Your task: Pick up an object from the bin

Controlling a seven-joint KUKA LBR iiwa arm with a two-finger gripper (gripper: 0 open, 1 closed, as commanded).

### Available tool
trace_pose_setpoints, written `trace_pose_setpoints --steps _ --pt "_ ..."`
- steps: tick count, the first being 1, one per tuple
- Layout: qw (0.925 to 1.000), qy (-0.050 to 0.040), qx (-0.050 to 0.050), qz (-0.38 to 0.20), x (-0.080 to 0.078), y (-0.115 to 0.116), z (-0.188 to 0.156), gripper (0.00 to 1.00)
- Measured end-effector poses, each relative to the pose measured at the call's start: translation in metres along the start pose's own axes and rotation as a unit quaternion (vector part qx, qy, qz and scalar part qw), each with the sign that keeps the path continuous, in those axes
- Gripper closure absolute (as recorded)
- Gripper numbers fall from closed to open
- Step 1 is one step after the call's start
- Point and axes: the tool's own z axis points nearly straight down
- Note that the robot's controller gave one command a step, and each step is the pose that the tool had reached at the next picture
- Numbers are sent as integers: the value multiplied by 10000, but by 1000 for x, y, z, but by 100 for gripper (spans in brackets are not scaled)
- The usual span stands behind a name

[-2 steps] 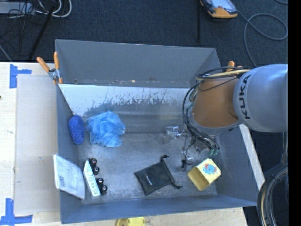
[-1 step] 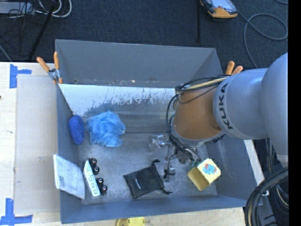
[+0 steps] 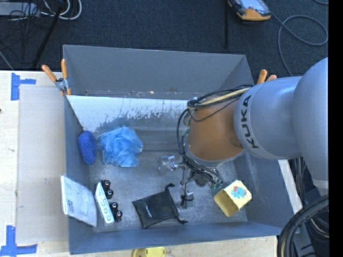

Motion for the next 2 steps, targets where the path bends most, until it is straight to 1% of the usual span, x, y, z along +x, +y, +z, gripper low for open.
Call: trace_pose_setpoints --steps 1,2 --pt "10000 3 0 75 33 0 8 0" --pt "9998 6 10 -216 26 39 11 0"
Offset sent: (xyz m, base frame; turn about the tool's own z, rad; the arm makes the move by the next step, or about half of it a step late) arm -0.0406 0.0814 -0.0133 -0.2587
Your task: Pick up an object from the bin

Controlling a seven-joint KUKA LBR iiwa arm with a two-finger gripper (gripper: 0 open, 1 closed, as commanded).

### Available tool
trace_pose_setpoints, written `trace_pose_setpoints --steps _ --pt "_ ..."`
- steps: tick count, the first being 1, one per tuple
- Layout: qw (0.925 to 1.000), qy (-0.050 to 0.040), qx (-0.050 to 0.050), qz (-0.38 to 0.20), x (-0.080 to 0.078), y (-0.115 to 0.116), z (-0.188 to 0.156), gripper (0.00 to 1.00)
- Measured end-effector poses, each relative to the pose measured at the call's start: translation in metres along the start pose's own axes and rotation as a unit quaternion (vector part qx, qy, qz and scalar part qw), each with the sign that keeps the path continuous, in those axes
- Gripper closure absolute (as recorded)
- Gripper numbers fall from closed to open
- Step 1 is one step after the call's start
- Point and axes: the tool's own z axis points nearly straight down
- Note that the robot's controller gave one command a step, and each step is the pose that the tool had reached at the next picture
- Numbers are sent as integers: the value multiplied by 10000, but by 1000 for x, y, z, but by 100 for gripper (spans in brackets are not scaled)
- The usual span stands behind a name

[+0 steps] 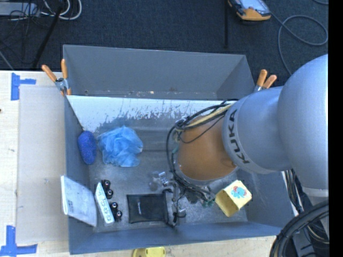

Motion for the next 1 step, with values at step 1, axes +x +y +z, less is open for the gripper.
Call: trace_pose_setpoints --steps 1 --pt "9980 2 -6 -634 27 -8 0 100"
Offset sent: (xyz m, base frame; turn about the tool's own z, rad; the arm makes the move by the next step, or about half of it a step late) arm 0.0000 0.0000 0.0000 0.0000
